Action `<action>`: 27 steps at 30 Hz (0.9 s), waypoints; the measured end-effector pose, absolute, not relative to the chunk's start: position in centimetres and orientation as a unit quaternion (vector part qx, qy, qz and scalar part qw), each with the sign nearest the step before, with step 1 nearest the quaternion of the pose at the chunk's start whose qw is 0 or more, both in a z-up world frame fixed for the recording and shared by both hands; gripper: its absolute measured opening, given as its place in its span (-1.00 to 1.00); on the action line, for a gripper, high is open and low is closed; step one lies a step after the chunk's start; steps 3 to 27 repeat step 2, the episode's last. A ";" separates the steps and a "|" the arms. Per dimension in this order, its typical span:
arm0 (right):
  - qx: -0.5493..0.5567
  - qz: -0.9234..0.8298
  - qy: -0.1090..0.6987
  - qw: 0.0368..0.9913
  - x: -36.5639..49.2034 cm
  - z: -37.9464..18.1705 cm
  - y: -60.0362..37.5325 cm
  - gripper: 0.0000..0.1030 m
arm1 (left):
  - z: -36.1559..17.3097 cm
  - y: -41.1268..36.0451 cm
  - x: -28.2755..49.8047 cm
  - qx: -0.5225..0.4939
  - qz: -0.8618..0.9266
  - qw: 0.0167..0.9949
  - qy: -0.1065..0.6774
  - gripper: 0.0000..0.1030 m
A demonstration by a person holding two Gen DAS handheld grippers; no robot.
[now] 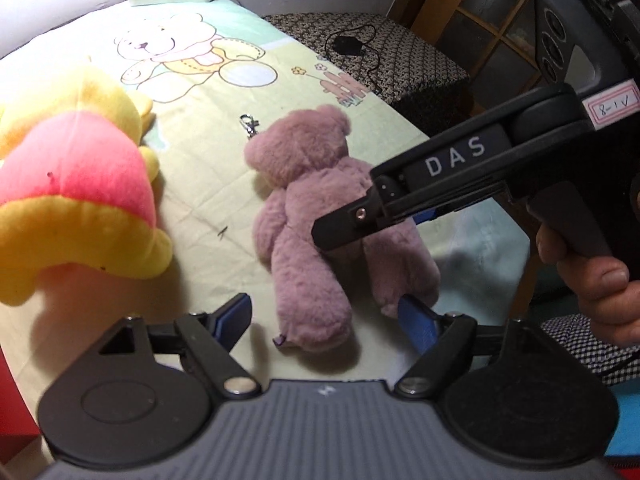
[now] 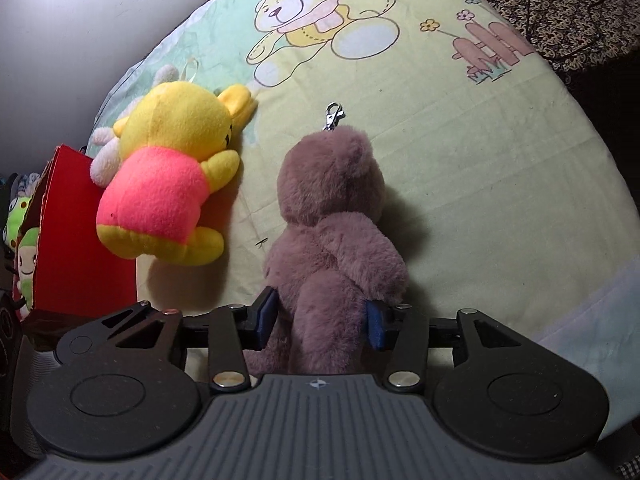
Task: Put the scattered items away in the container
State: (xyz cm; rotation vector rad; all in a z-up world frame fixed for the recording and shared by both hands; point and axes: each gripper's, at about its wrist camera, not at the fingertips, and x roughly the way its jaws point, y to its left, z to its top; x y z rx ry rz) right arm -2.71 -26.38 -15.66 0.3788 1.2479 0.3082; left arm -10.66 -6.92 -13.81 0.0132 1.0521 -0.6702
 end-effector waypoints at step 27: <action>0.164 0.131 0.573 0.793 -2.5 -15.6 -26.3 0.07 | -14.0 -7.2 -10.3 0.003 -0.315 0.811 0.494 0.62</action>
